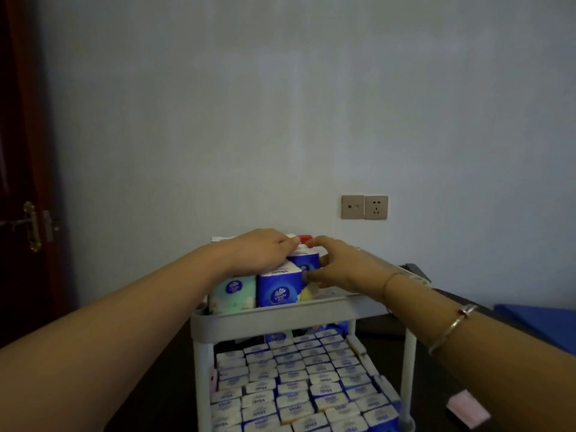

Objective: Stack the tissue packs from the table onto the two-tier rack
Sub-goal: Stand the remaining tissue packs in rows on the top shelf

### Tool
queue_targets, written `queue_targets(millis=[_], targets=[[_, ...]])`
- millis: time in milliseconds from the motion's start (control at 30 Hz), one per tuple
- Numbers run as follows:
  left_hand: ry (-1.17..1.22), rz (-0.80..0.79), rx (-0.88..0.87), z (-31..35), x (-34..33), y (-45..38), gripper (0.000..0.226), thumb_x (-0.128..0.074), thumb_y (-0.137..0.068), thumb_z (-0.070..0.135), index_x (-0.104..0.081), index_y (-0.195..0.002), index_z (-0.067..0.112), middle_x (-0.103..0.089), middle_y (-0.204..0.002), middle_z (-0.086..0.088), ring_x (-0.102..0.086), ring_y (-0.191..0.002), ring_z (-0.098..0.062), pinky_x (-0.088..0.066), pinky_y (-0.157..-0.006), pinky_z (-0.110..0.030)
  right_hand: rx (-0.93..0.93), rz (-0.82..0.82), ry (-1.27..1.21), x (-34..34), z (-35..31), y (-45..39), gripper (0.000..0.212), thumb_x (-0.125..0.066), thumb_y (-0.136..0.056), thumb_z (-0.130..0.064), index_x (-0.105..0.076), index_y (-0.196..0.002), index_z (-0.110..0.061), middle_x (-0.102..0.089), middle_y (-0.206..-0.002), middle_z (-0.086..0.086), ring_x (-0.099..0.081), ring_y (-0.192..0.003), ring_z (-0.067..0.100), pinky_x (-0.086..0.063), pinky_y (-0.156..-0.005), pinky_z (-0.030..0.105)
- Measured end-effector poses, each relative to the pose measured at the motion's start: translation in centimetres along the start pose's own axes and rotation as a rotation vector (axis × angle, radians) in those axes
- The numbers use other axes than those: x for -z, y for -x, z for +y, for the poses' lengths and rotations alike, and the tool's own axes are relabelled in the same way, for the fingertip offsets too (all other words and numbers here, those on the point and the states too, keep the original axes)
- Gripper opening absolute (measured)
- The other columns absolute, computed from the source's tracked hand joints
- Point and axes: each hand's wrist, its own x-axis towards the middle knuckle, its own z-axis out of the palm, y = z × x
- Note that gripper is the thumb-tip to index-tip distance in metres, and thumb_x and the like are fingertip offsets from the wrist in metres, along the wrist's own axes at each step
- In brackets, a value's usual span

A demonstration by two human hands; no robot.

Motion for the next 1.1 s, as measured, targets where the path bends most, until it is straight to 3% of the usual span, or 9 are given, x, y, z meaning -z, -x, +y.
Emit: queue_targets(millis=[100,200,267,400,500,767,933,1000,1100], targets=[[-0.039,0.012,-0.017,0.2,0.1,0.1,0.041,-0.031,-0.101,0.047,-0.062,-0.106,0.02,-0.066,-0.111,-0.006,-0.059,-0.079,-0.012,-0.046,-0.074,-0.025,-0.001,0.012,0.042,-0.1,-0.2,0.1,0.058,-0.066,-0.086,-0.024,-0.036,-0.136,-0.02,-0.061,-0.124,0.005,-0.057,-0.089,0.008,-0.045,-0.052,0.009],[-0.081,0.101,-0.058,0.8,0.3,0.5,0.046,-0.034,-0.101,0.043,-0.066,-0.103,0.011,-0.067,-0.109,-0.01,-0.061,-0.09,-0.021,-0.044,-0.075,-0.029,-0.018,-0.002,0.006,0.8,0.5,1.1,0.055,-0.065,-0.087,-0.021,-0.037,-0.133,-0.02,-0.063,-0.121,0.006,-0.061,-0.101,0.014,-0.053,-0.078,0.023],[-0.042,0.176,-0.101,1.7,0.5,1.1,0.044,-0.037,-0.1,0.041,-0.067,-0.106,0.009,-0.067,-0.111,-0.009,-0.061,-0.098,-0.023,-0.046,-0.082,-0.031,0.037,0.113,-0.013,2.1,1.6,2.2,0.045,-0.062,-0.088,-0.015,-0.042,-0.128,-0.021,-0.065,-0.118,0.005,-0.063,-0.106,0.019,-0.051,-0.093,0.037],[0.01,0.299,-0.293,6.2,-1.0,2.9,0.032,-0.044,-0.098,0.035,-0.068,-0.11,0.019,-0.065,-0.119,0.003,-0.058,-0.106,-0.015,-0.045,-0.092,-0.031,0.12,0.463,-0.138,5.6,5.4,6.0,0.024,-0.052,-0.089,-0.008,-0.056,-0.109,-0.02,-0.072,-0.095,-0.007,-0.065,-0.098,0.013,-0.051,-0.09,0.034],[0.073,0.279,-0.41,10.8,-4.6,3.9,0.024,-0.048,-0.095,0.034,-0.068,-0.105,0.024,-0.065,-0.112,0.006,-0.059,-0.101,-0.012,-0.048,-0.089,-0.035,0.071,0.601,-0.141,7.3,9.6,9.5,0.019,-0.049,-0.087,-0.006,-0.059,-0.099,-0.016,-0.072,-0.087,-0.006,-0.067,-0.091,0.022,-0.054,-0.084,0.035],[0.098,0.032,-0.486,18.8,-17.3,2.3,0.022,-0.053,-0.093,0.027,-0.064,-0.112,0.024,-0.064,-0.109,0.005,-0.058,-0.097,-0.008,-0.052,-0.089,-0.035,-0.184,0.52,-0.044,8.0,22.2,17.9,0.023,-0.049,-0.091,-0.005,-0.057,-0.092,-0.027,-0.063,-0.102,-0.004,-0.06,-0.095,0.01,-0.05,-0.082,0.023],[0.106,-0.156,-0.325,19.9,-25.5,-1.6,0.042,-0.059,-0.091,0.028,-0.05,-0.131,0.024,-0.053,-0.132,0.003,-0.052,-0.117,-0.013,-0.046,-0.097,-0.033,-0.351,0.414,0.047,8.0,29.8,18.3,0.033,-0.049,-0.092,-0.003,-0.054,-0.114,-0.027,-0.053,-0.125,0.0,-0.055,-0.091,0.008,-0.043,-0.065,0.015],[0.142,-0.211,-0.251,19.7,-28.6,-3.6,0.052,-0.062,-0.088,0.031,-0.044,-0.136,0.022,-0.05,-0.136,0.001,-0.049,-0.122,-0.015,-0.045,-0.099,-0.033,-0.396,0.362,0.086,7.8,32.6,17.2,0.039,-0.05,-0.092,-0.004,-0.051,-0.125,-0.025,-0.047,-0.134,0.004,-0.052,-0.096,0.009,-0.044,-0.075,0.017],[0.166,-0.259,-0.174,19.1,-32.7,-6.3,0.066,-0.069,-0.081,0.041,-0.04,-0.138,0.024,-0.048,-0.138,0.001,-0.047,-0.124,-0.017,-0.044,-0.102,-0.037,-0.429,0.326,0.167,7.2,36.3,14.6,0.049,-0.052,-0.092,-0.011,-0.042,-0.137,-0.029,-0.032,-0.149,0.005,-0.04,-0.129,0.019,-0.036,-0.105,0.031]])
